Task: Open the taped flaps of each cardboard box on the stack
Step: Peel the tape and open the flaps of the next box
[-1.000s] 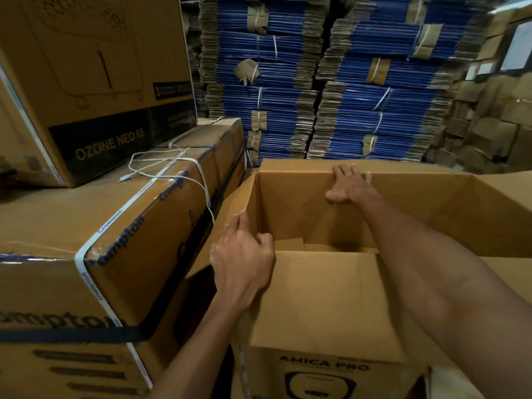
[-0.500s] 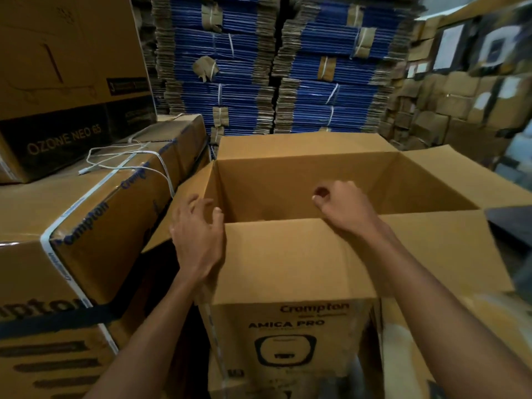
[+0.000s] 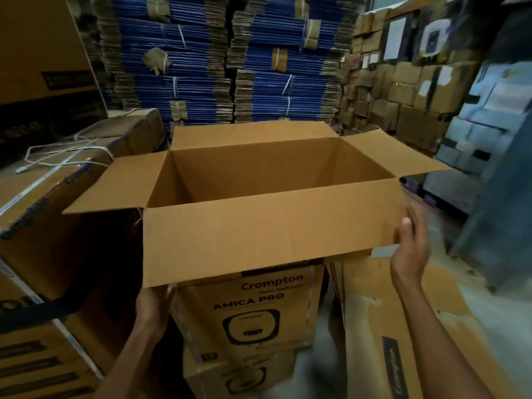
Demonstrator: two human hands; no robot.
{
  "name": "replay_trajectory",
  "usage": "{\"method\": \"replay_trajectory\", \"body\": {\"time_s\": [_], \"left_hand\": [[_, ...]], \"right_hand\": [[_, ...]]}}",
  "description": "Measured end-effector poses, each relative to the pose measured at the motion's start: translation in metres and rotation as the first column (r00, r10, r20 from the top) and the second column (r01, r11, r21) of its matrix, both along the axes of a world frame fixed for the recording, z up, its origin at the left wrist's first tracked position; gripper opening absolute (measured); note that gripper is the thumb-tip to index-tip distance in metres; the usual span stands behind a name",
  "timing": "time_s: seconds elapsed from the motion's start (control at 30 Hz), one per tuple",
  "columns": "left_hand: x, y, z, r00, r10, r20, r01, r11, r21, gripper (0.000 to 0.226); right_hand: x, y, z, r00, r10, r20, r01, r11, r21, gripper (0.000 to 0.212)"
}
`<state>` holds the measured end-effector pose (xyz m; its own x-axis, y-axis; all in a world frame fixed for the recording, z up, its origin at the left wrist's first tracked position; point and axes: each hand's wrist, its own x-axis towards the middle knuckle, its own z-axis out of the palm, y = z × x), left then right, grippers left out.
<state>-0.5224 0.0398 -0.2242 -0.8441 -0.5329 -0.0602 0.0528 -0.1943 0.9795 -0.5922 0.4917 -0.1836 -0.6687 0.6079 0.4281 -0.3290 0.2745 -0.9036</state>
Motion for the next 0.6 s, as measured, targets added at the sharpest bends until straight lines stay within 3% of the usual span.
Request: {"method": "replay_trajectory", "body": {"time_s": [0.03, 0.1, 0.17, 0.2, 0.3, 0.4, 0.6], "left_hand": [[-0.002, -0.002, -0.007, 0.999, -0.021, 0.045, 0.024, 0.997, -0.079, 0.032], [-0.005, 0.0, -0.013, 0.993, -0.085, 0.079, 0.098, 0.979, -0.178, 0.041], [-0.004, 0.003, -0.012, 0.983, -0.154, 0.097, 0.171, 0.963, -0.207, 0.042], [-0.001, 0.007, -0.006, 0.978, -0.173, 0.115, 0.194, 0.962, -0.194, 0.041], [-0.006, 0.013, 0.005, 0.952, -0.229, 0.202, 0.266, 0.948, -0.176, 0.06], [-0.017, 0.018, 0.006, 0.935, -0.187, 0.3, 0.242, 0.957, -0.158, 0.054], [-0.019, 0.018, 0.003, 0.884, -0.257, 0.39, 0.33, 0.935, -0.131, 0.073]], "right_hand": [[-0.001, 0.007, -0.007, 0.994, 0.049, -0.093, -0.072, 0.963, -0.26, 0.061], [-0.006, 0.016, -0.022, 0.953, 0.195, -0.233, -0.301, 0.712, -0.634, 0.083], [-0.01, 0.02, -0.037, 0.887, 0.372, -0.273, -0.444, 0.527, -0.725, 0.091], [-0.013, 0.02, -0.042, 0.865, 0.43, -0.258, -0.467, 0.507, -0.724, 0.086], [-0.017, 0.013, -0.048, 0.833, 0.534, -0.143, -0.476, 0.562, -0.677, 0.068], [-0.022, 0.002, -0.05, 0.833, 0.553, 0.031, -0.466, 0.73, -0.5, 0.06], [-0.046, 0.001, -0.045, 0.849, 0.442, 0.289, -0.36, 0.885, -0.297, 0.089]]}}
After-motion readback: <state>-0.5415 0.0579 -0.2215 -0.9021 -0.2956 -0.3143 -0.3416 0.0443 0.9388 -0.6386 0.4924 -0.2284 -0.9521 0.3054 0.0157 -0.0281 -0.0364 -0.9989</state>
